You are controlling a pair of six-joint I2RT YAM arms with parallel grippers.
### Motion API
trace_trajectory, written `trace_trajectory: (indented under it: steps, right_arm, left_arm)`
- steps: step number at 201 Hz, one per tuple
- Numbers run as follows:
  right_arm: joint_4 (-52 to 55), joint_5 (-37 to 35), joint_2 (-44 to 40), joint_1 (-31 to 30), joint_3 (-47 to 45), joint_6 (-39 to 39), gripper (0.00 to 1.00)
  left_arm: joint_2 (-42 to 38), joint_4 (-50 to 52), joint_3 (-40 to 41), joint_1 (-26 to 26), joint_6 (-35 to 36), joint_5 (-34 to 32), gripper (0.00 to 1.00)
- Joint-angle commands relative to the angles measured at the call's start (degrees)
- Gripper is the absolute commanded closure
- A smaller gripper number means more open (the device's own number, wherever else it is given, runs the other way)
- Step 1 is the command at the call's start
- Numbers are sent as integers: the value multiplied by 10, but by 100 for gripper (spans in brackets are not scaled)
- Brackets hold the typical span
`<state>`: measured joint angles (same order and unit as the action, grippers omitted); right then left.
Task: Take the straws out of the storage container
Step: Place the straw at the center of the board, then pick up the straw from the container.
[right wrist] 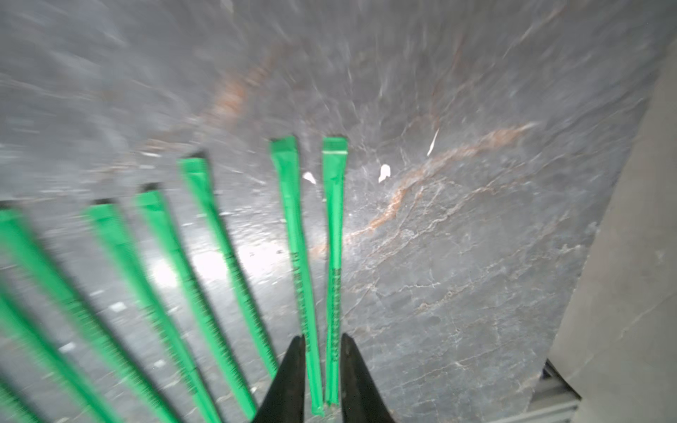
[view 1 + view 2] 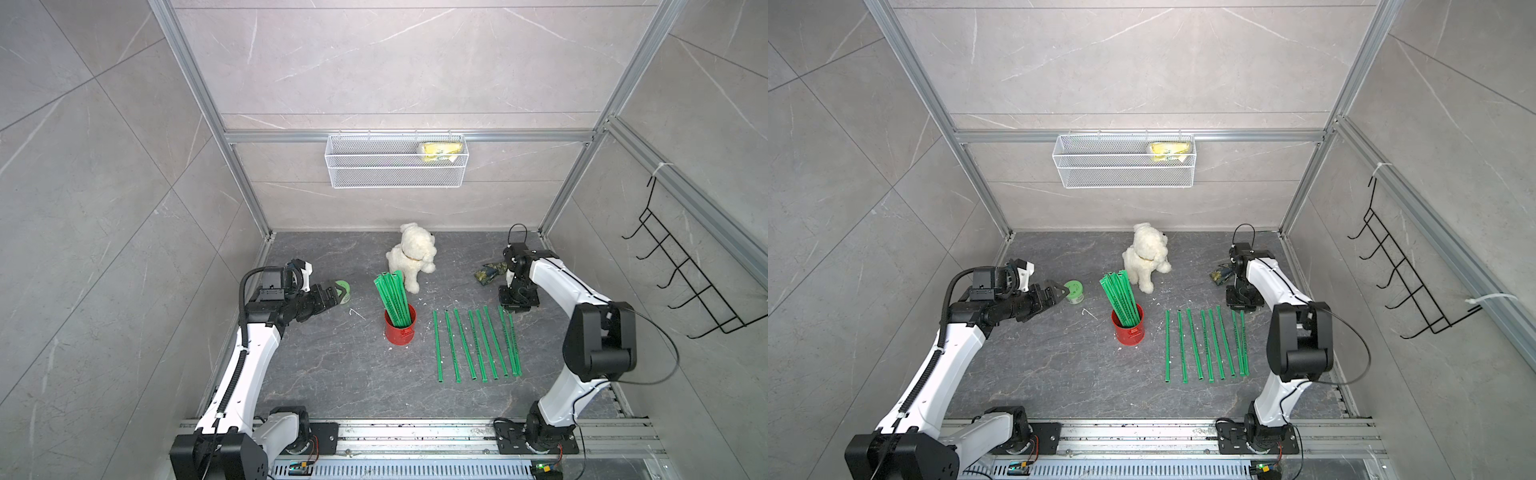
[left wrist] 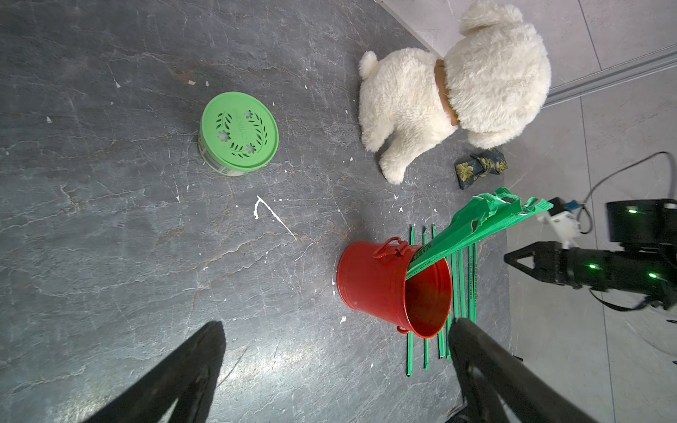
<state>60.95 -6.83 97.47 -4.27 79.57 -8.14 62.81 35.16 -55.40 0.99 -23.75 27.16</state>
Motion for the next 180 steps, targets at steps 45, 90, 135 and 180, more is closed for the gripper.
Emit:
trace_trajectory:
  steps: [45,90,135,180]
  right_arm:
    - [-83,76,-166,-197,15,-66,67]
    - [-183,56,-150,-310,1,-67,58]
    - [-224,57,-86,-349,23,-75,58]
    - [-246,58,-31,-386,41,-68,58]
  left_arm:
    - [-5,1,-20,1,11,6,0]
    - [-3,1,-20,1,12,1,0]
    - [-1,5,-22,1,14,-3,0]
    - [0,5,-22,1,14,-6,0]
